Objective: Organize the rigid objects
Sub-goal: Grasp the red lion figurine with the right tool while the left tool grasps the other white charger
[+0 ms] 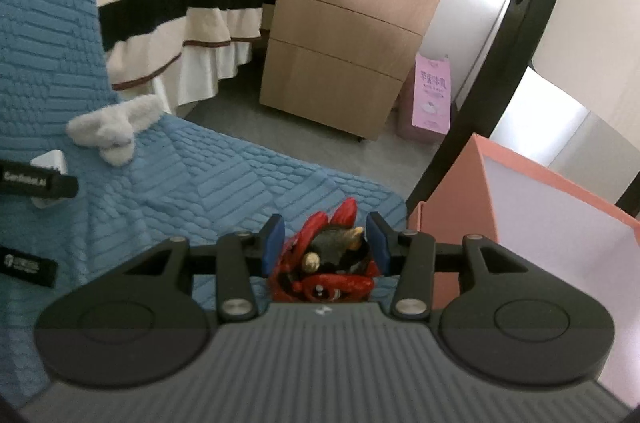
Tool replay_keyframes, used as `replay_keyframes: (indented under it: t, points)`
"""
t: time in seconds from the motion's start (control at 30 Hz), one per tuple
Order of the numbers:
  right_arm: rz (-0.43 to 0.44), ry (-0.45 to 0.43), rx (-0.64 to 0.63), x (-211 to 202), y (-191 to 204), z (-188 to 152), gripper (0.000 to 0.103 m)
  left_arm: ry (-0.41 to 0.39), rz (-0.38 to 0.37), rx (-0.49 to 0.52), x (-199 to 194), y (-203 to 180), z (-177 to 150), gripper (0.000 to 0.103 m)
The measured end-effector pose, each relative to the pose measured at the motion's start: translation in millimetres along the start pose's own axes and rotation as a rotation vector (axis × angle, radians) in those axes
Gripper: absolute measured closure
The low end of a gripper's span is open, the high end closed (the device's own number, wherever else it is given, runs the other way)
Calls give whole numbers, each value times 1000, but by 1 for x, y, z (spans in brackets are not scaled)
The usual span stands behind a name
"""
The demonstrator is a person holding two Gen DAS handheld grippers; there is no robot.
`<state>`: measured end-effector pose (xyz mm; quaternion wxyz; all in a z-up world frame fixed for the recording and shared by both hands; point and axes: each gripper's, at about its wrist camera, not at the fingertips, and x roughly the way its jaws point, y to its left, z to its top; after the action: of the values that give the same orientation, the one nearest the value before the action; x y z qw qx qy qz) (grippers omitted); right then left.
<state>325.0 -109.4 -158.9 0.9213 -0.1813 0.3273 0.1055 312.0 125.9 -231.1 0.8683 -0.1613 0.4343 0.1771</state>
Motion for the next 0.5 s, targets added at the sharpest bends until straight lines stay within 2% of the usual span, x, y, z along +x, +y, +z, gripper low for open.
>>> replay_keyframes:
  t: [0.23, 0.37, 0.5]
  points:
    - [-3, 13, -22, 4, 0, 1, 55, -6, 22, 19, 8, -4, -1, 36]
    - [11, 49, -60, 9, 5, 1, 43, -18, 38, 34, 10, -6, -3, 42]
    - [7, 58, -60, 12, 5, -1, 41, -14, 13, 49, 10, -7, -2, 44]
